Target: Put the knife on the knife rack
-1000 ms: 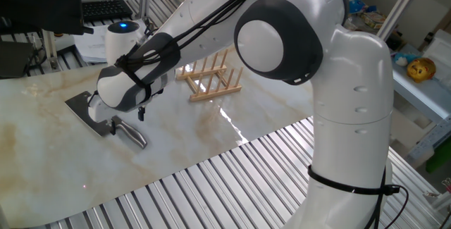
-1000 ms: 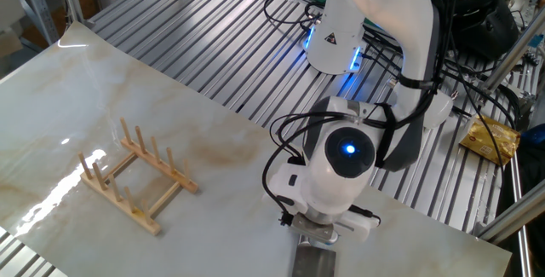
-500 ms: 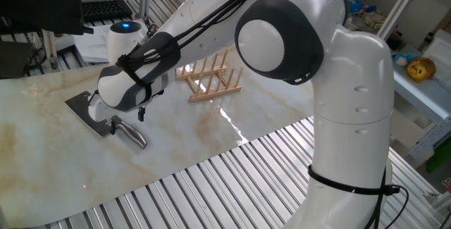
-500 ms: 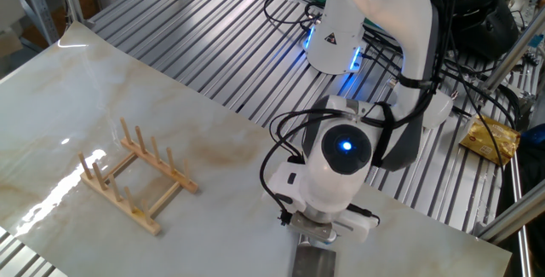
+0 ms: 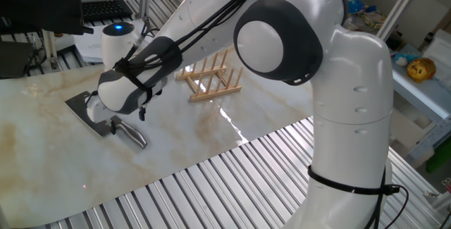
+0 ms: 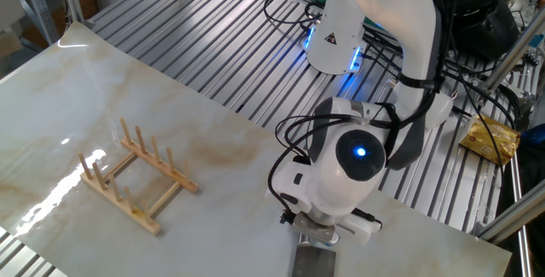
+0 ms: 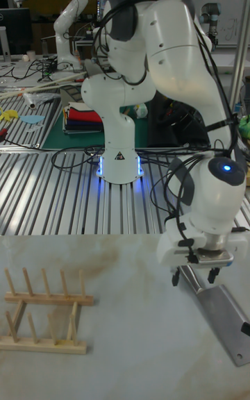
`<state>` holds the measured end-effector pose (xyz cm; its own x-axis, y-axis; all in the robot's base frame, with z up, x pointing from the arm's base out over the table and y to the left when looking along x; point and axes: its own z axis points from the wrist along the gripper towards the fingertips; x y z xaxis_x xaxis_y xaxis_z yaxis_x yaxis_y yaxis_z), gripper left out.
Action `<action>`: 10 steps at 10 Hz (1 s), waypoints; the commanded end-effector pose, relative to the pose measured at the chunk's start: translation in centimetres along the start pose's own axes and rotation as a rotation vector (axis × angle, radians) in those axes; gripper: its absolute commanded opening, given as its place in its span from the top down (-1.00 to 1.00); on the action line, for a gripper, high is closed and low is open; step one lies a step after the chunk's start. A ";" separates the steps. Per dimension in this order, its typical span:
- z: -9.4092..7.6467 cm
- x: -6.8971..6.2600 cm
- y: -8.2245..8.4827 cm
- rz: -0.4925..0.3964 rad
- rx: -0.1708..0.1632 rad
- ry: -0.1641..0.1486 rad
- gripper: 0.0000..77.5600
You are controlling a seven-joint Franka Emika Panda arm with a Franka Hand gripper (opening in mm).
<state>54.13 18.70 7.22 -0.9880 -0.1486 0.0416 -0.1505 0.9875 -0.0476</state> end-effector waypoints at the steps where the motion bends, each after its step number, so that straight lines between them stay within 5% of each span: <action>1: 0.6 -0.5 0.2 -0.002 -0.017 0.006 -1.00; 10: 1.1 -0.7 -0.1 -0.038 -0.031 0.034 -1.00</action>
<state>54.72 18.68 6.00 -0.9795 -0.1848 0.0797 -0.1866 0.9823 -0.0152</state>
